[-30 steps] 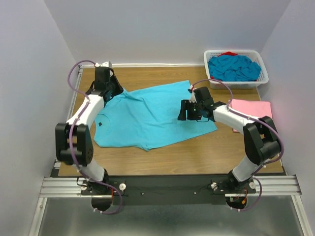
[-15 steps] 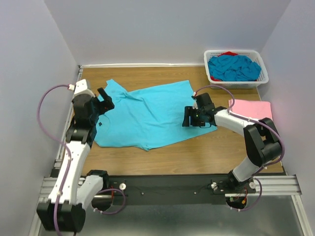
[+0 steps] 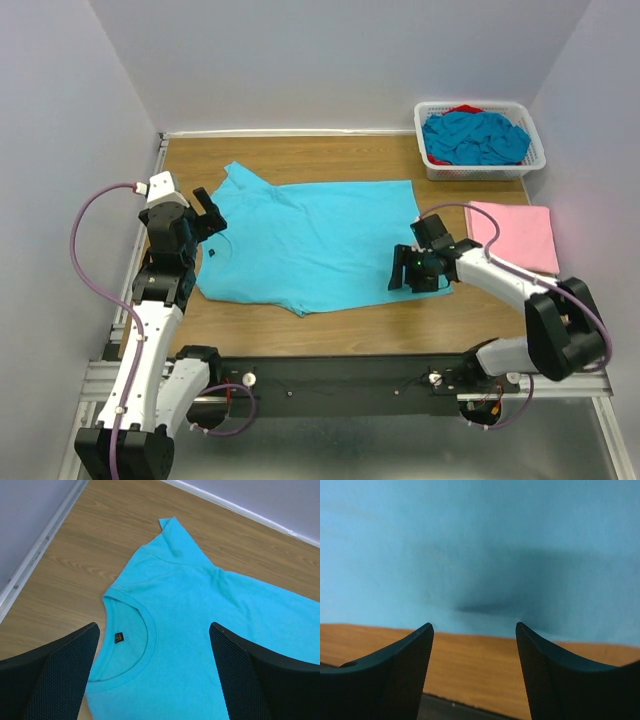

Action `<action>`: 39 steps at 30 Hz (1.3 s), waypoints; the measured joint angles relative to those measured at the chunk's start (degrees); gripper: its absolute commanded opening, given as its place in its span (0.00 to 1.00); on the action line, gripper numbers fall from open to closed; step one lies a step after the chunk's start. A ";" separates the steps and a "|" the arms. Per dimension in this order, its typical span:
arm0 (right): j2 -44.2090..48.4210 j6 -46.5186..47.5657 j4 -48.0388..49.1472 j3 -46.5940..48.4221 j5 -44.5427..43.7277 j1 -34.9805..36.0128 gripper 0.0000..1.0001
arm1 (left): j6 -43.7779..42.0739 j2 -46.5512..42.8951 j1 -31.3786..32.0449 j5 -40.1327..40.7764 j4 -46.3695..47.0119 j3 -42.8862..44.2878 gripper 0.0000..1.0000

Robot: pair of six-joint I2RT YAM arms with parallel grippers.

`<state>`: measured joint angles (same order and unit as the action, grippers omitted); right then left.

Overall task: Fold and stack the t-shirts
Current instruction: Flatten the tshirt out

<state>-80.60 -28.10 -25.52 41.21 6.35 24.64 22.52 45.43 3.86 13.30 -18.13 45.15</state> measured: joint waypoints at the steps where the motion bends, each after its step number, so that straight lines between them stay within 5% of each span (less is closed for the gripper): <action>1: 1.27 -0.57 -1.79 -0.63 0.42 0.00 0.74 | -0.09 -0.02 0.00 -0.50 0.00 0.00 0.98; 9: 9.05 -3.15 -10.67 5.86 2.67 0.07 0.72 | -0.15 -1.09 0.00 -4.28 4.04 -0.44 0.94; 15: -3.63 0.79 -6.58 19.43 0.17 0.04 0.69 | 1.66 6.84 -0.28 -4.46 6.62 -0.55 0.84; 21: -17.00 3.82 -1.99 25.29 -1.09 0.04 0.68 | 3.02 25.07 -2.64 -4.98 6.91 5.07 0.77; 31: -19.08 5.70 0.15 20.46 -2.08 0.04 0.68 | 3.56 43.71 -3.87 -8.50 7.58 6.67 0.72; 39: -11.32 4.92 0.46 10.27 -1.62 0.04 0.69 | 5.51 45.07 -5.73 -12.94 7.58 1.90 0.69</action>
<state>-91.92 -23.18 -25.06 51.48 4.73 24.69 28.03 90.50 -1.87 0.36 -10.55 47.05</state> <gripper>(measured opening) 0.683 0.700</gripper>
